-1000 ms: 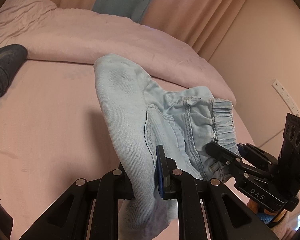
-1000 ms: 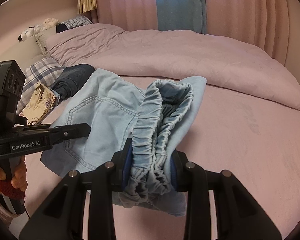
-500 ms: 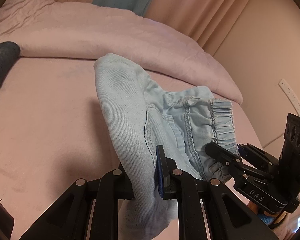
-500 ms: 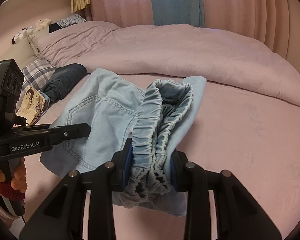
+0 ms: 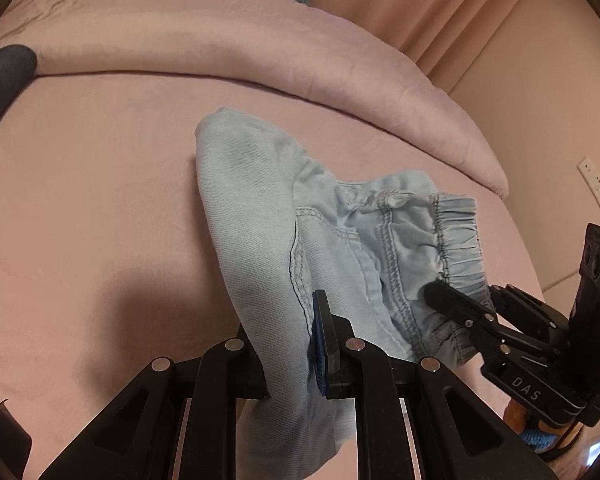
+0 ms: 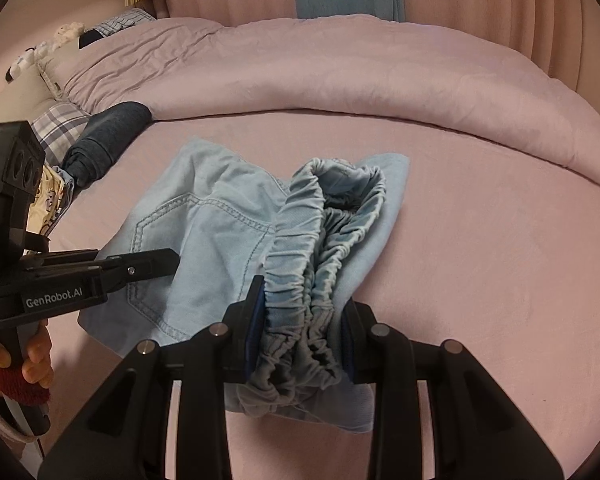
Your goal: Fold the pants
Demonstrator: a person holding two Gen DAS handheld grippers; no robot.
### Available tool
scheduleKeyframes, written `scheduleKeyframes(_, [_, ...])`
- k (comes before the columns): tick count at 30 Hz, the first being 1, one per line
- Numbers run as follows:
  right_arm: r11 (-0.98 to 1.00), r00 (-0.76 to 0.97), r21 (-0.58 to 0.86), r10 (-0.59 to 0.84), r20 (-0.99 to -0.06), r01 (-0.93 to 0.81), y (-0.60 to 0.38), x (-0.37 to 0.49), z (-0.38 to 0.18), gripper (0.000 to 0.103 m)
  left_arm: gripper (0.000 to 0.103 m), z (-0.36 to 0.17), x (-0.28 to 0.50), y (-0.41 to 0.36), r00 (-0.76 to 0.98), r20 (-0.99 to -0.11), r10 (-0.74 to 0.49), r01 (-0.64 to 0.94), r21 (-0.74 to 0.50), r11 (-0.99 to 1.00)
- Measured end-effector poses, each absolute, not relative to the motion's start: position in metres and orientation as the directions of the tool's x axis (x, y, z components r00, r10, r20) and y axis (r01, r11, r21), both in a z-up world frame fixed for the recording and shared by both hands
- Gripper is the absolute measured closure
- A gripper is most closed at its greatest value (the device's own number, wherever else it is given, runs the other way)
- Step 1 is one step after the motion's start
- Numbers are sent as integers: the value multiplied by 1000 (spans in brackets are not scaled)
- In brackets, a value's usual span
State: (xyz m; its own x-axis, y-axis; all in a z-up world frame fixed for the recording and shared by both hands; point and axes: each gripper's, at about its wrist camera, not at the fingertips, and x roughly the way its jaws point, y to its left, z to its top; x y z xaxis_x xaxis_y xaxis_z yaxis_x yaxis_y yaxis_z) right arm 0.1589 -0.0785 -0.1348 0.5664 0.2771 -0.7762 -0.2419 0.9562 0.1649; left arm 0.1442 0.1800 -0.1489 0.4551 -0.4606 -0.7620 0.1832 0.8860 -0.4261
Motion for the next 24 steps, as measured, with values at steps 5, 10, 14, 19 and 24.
scheduleKeyframes(5, [956, 561, 162, 277, -780, -247, -78, 163, -137, 70, 89, -154, 151, 181, 444, -784, -433, 170, -401, 900])
scheduleKeyframes(10, [957, 555, 175, 277, -784, -231, -83, 165, -140, 70, 89, -161, 161, 177, 426, -809, -406, 149, -379, 913])
scheduleKeyframes(14, [958, 550, 179, 275, -789, -223, -85, 167, -142, 69, 87, -161, 163, 171, 430, -823, -371, 161, -335, 928])
scheduleKeyframes(19, [963, 548, 179, 264, -794, -204, -87, 168, -146, 68, 82, -162, 167, 165, 420, -844, -335, 152, -298, 942])
scheduleKeyframes(24, [970, 543, 171, 239, -805, -173, -89, 171, -149, 64, 53, -164, 173, 160, 423, -872, -248, 126, -215, 968])
